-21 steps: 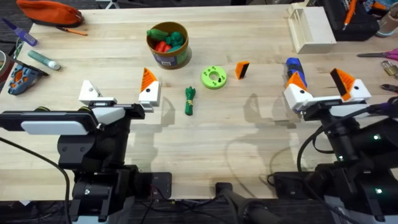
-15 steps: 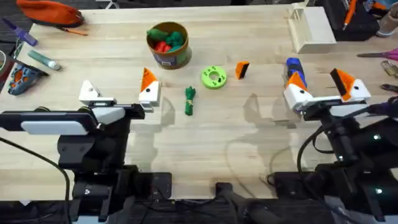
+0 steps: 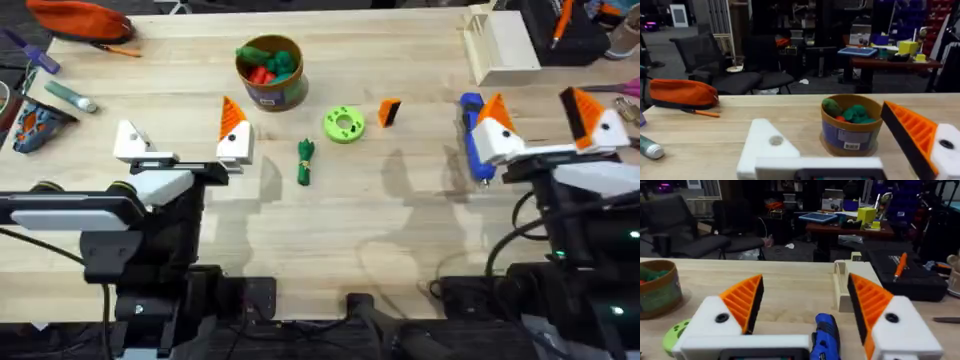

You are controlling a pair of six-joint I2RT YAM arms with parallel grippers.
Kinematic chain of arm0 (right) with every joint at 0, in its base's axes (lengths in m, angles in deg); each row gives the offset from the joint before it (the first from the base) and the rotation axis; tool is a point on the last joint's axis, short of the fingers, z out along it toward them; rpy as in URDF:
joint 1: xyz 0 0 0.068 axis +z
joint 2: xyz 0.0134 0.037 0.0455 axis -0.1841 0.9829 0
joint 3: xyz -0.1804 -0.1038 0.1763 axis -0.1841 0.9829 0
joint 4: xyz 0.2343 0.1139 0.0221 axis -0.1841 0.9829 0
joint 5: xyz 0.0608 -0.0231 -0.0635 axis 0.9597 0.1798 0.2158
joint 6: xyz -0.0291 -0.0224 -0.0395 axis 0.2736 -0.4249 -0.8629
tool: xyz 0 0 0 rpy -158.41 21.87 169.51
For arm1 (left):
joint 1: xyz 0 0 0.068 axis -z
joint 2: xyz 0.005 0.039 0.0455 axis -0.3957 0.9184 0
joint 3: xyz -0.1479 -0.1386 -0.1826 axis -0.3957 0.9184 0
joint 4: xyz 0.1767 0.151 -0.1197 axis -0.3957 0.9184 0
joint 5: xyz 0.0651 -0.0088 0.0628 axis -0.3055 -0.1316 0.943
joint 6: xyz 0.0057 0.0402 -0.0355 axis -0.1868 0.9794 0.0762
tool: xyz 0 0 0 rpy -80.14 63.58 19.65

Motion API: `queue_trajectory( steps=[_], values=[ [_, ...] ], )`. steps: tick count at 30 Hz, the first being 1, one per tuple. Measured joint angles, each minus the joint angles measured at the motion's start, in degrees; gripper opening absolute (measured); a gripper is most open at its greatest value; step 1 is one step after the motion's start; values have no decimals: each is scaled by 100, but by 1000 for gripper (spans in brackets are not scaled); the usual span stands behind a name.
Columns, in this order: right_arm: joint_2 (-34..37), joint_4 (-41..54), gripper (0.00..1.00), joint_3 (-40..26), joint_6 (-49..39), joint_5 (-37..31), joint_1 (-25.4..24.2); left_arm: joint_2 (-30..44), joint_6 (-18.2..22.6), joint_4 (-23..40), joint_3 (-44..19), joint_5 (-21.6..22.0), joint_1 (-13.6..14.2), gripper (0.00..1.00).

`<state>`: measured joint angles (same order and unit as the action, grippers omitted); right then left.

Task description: Pick up the gripper from the table and insert it into the empty holder that is missing its gripper. Then pick up a screw, insert it into the mounting hole, and use the screwdriver to tighten it. Finally, clean up the table by picking up the vegetable and placing it into the bucket.

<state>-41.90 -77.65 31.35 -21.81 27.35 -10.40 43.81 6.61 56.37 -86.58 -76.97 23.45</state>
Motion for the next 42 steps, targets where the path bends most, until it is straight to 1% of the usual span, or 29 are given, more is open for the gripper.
queue_trajectory(
  steps=[3, 5, 9, 12, 14, 20, 21, 22, 24, 27, 30, 31, 35, 42],
  values=[
    [-2, 353, 945, -400, 2, 0, 0, -2, -7, 256, -257, 0, 0, 985],
    [5, 715, 945, -812, 2, 0, 0, 6, -17, 533, -618, 1, 0, 985],
    [252, 1382, 945, -1764, 2, 0, 0, 249, -24, 1241, -1603, 2, 0, 985],
    [668, 2112, 945, -2497, 25, 2, 0, 669, -41, 1905, -2332, 2, 0, 985],
    [1026, 2608, 945, -2931, 74, 4, 0, 1080, -42, 2384, -2806, 2, 0, 985],
    [2398, 4213, 945, -4333, 133, 20, 0, 2595, -42, 3762, -4223, 2, 0, 985],
    [2664, 4493, 945, -4573, 136, 22, 0, 2842, -42, 4000, -4453, 2, 0, 985],
    [3329, 5277, 945, -5148, 138, 22, 0, 3450, -42, 4563, -4997, 2, 0, 985],
    [3813, 5778, 945, -5497, 141, 21, 0, 3838, -42, 4954, -5317, 2, 0, 985],
    [4446, 6412, 945, -5889, 129, 22, 0, 4391, -42, 5457, -5683, 2, 0, 985],
    [5015, 6915, 945, -6144, 61, 21, 0, 4873, -42, 5783, -5883, 2, 0, 985],
    [5445, 7077, 945, -6228, -5, 20, 0, 5249, -42, 5950, -5909, 2, 0, 985],
    [5795, 7076, 945, -6231, -52, 22, 0, 5602, -42, 6037, -5909, 2, 0, 985],
    [6071, 7074, 945, -6257, -85, 20, 0, 5979, -39, 6056, -5909, -40, 0, 985]
  ],
)
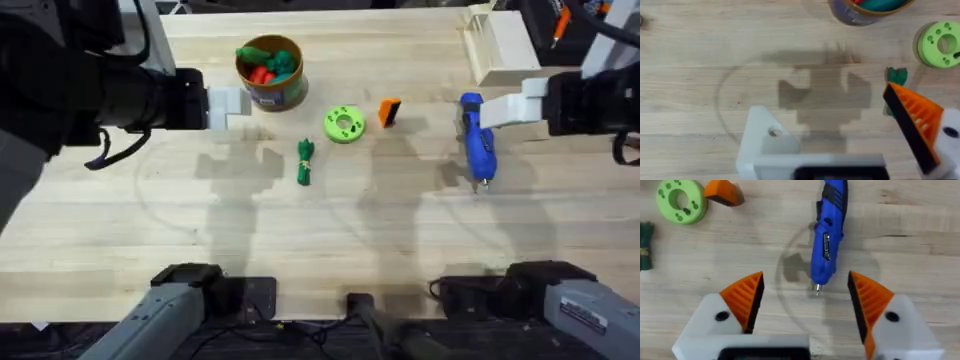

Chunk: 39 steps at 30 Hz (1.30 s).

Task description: Pick up the gripper from the table and insert it into the empty holder that is missing its gripper. Then pick up a screw, insert it into the mounting hole, and use the screwdriver to tighten it. Finally, clean up the table by picking up the vegetable and placing it into the bucket.

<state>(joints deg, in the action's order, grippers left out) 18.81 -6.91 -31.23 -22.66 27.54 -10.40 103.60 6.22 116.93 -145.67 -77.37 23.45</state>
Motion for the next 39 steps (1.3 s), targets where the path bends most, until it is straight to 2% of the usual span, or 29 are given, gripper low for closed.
queue_trajectory(
  steps=[4, 7, 11, 15, 18, 22, 25, 31, 37, 39],
  values=[
    [65, -9, 945, -5, 0, 2, 0, 167, -18, 89, -4, -224, 46, 985],
    [63, -59, 945, -7, -2, 0, 0, 423, -212, 352, -11, -311, 282, 985],
    [63, -61, 945, -7, -2, 0, 0, 925, -691, 440, -11, -372, 890, 987],
    [64, -61, 945, -7, -2, 2, 0, 1445, -1226, 182, -11, -412, 1608, 987],
    [63, -61, 945, -7, -1, 2, 0, 1782, -1549, -38, -11, -419, 2016, 987],
    [64, -61, 945, -7, -2, 1, 0, 2266, -1834, -260, -15, -425, 2417, 987],
    [65, -61, 945, -7, -1, 1, 0, 2649, -1929, -270, -15, -392, 2545, 987],
    [65, -61, 945, -7, 0, 0, 0, 3315, -2017, -444, -15, -274, 2533, 987],
    [63, -61, 945, -7, -2, 2, 0, 3815, -2035, -527, -31, -368, 2524, 993],
    [64, -61, 945, -7, -2, 0, 0, 3831, -2046, -532, -63, -376, 2520, 955]
  ],
)
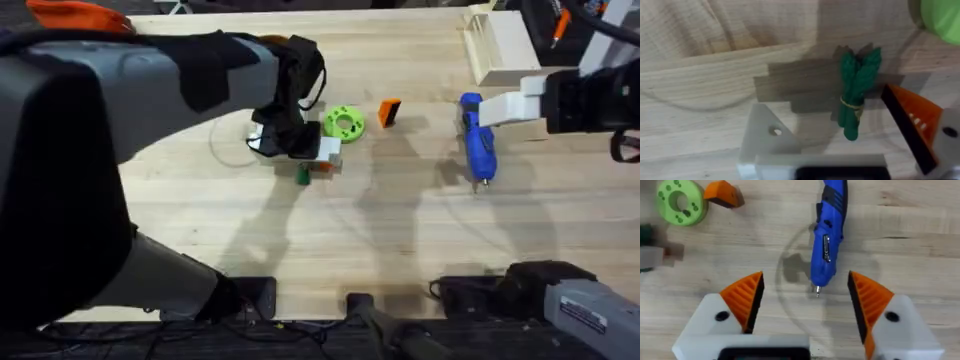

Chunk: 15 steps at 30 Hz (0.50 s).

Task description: Pick up the gripper from the table and insert it into the empty holder that is missing its gripper. Then pick up a screw, insert it into the mounting hole, and use the screwdriver to tighten it. Finally, clean up the table by picking up the vegetable and placing it into the bucket.

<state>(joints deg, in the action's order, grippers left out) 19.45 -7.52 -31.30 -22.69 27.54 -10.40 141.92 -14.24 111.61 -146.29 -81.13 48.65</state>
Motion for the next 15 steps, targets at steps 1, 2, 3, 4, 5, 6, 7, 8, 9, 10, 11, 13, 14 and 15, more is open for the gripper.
queue_trajectory(
  steps=[1, 2, 3, 4, 5, 6, 7, 8, 9, 10, 11, 13, 14, 15],
  values=[
    [1, 0, 945, 0, 2, 0, 0, 5, -5, 1, -3, -20, 2, 928],
    [0, 0, 945, 0, 0, 2, 0, 5, -12, -2, -3, -40, 2, 884],
    [0, 0, 945, 0, 0, 2, 0, 5, -14, -10, -5, -52, 2, 842],
    [-1, 0, 945, 0, 0, 0, 0, 5, -15, -16, -5, -64, 3, 778],
    [0, 0, 945, 0, 0, 2, 0, 5, -23, -19, -5, -85, 2, 675],
    [-1, 0, 945, 0, 0, 2, 0, 3, -19, -17, -15, -102, 2, 547],
    [1, 1, 945, 0, 1, 2, 0, 3, -21, -20, -29, -119, 2, 403],
    [-1, 0, 945, 0, 0, 0, 0, 3, -19, -25, -44, -146, 4, 233],
    [-1, 0, 945, 0, 0, 0, 0, 3, -17, -25, -56, -170, 9, 93],
    [1, 0, 945, 0, 0, 1, 0, 3, -16, -25, -65, -175, 13, 29],
    [0, 0, 945, 0, 0, 1, 0, 3, -15, -33, -69, -183, 13, 8],
    [1, 0, 945, 0, 0, 2, 0, 3, -15, -32, -69, -185, 13, 10],
    [-1, 0, 945, 0, 0, 2, 0, 3, -15, -32, -69, -185, 13, 9],
    [1, 0, 945, 0, 0, 1, 0, 3, -15, -34, -69, -183, 13, 9]
  ],
)
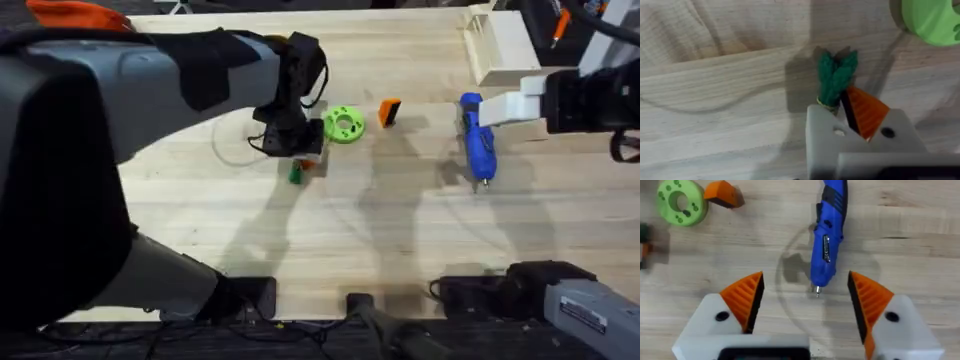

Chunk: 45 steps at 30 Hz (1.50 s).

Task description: Pick up the gripper from the table and insert it into the empty holder that is missing its gripper. Then pick up a screw, insert it into the mounting hole, and use the screwdriver to tighten it. Finally, clean up the table by picking up the vegetable and placing it into the bucket.

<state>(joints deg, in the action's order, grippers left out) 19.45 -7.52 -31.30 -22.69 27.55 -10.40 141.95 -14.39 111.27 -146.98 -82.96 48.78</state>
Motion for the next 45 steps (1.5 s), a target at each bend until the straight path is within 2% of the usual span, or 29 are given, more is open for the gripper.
queue_trajectory(
  steps=[10, 16, 24, 29, 35, 37, 41, 42, 45],
  values=[
    [-2, 0, 945, 0, 0, 0, 0, -106, 2, -11, 9, 88, 0, 8],
    [0, 0, 945, 0, 0, 1, 0, -1241, 23, -4, 15, 350, 0, 8],
    [0, 0, 944, 0, 0, 1, 0, -2925, 303, 4, 15, 686, -7, 8],
    [-2, 0, 945, 0, 2, 1, 0, -3485, 354, 17, 15, 1068, -7, 8],
    [0, 0, 945, -1, 0, 1, 0, -3705, 452, 20, 15, 1351, -7, 9],
    [0, 0, 945, 0, 0, -1, 0, -3705, 500, 20, 15, 1381, -11, 264],
    [-1, 0, 945, 0, 0, 1, 0, -3705, 509, 20, 15, 1427, -12, 891],
    [-2, 2, 945, 0, 0, 1, 0, -3705, 507, 19, 15, 1450, -11, 958],
    [-2, 27, 945, 0, 0, -1, 0, -3705, 522, 20, 15, 1519, -13, 985]
  ],
)
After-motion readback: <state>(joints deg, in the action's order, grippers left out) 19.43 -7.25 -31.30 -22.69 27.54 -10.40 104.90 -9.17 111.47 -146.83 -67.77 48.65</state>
